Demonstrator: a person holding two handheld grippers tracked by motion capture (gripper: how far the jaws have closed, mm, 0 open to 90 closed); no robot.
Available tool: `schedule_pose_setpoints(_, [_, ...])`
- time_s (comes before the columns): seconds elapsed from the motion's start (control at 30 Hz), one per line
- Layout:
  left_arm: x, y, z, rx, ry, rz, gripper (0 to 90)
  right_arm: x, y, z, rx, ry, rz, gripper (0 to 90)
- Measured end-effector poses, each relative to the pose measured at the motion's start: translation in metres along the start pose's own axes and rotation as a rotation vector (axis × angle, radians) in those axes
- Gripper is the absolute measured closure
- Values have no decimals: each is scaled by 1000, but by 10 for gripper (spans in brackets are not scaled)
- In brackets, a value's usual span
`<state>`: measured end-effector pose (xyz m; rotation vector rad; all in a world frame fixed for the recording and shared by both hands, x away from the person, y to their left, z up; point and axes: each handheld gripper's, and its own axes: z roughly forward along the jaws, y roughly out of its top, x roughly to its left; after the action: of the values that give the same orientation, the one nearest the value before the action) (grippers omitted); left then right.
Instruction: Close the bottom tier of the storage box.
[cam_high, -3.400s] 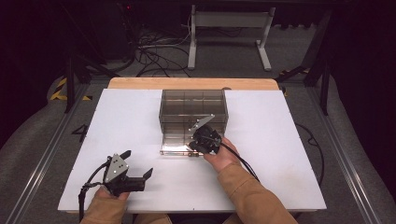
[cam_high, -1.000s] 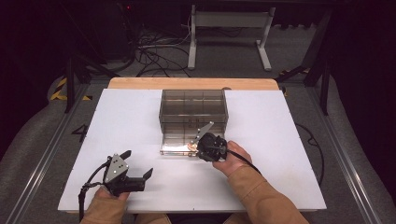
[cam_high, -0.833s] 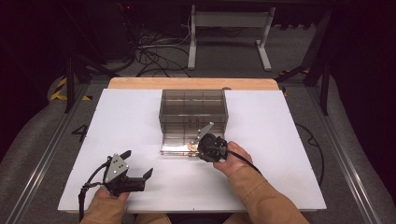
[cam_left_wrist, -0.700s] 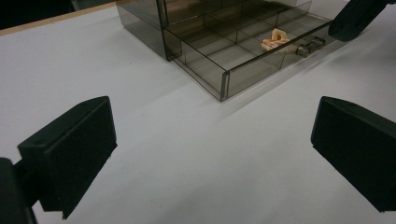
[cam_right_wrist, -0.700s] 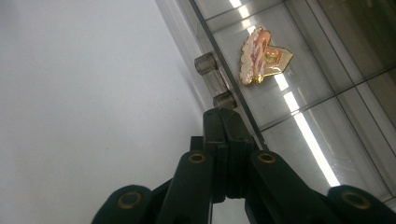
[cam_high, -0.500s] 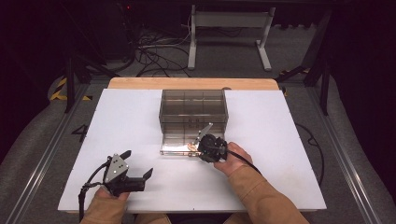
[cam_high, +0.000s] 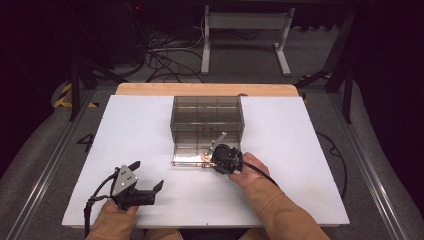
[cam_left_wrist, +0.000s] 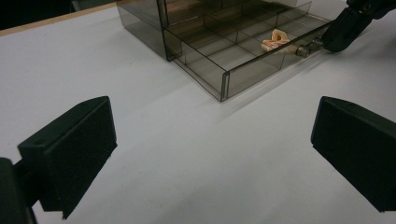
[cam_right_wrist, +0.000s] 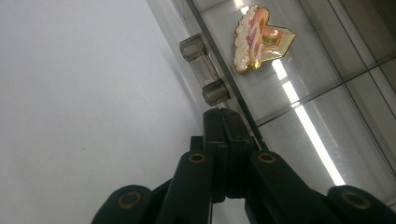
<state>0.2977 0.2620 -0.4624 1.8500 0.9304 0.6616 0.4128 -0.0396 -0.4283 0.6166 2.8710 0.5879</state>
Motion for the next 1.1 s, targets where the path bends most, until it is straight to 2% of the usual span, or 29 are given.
schedule_pose_setpoints(0.33, [0,0,0,0,0,1,8,0,1,0,-2,-12,-1,900])
schedule_pose_setpoints(0.83, [0,0,0,0,0,0,8,-7,2,2,-53,-110,21,900])
schedule_pose_setpoints(1.1, [0,0,0,0,0,0,8,-14,3,4,-95,-144,51,899])
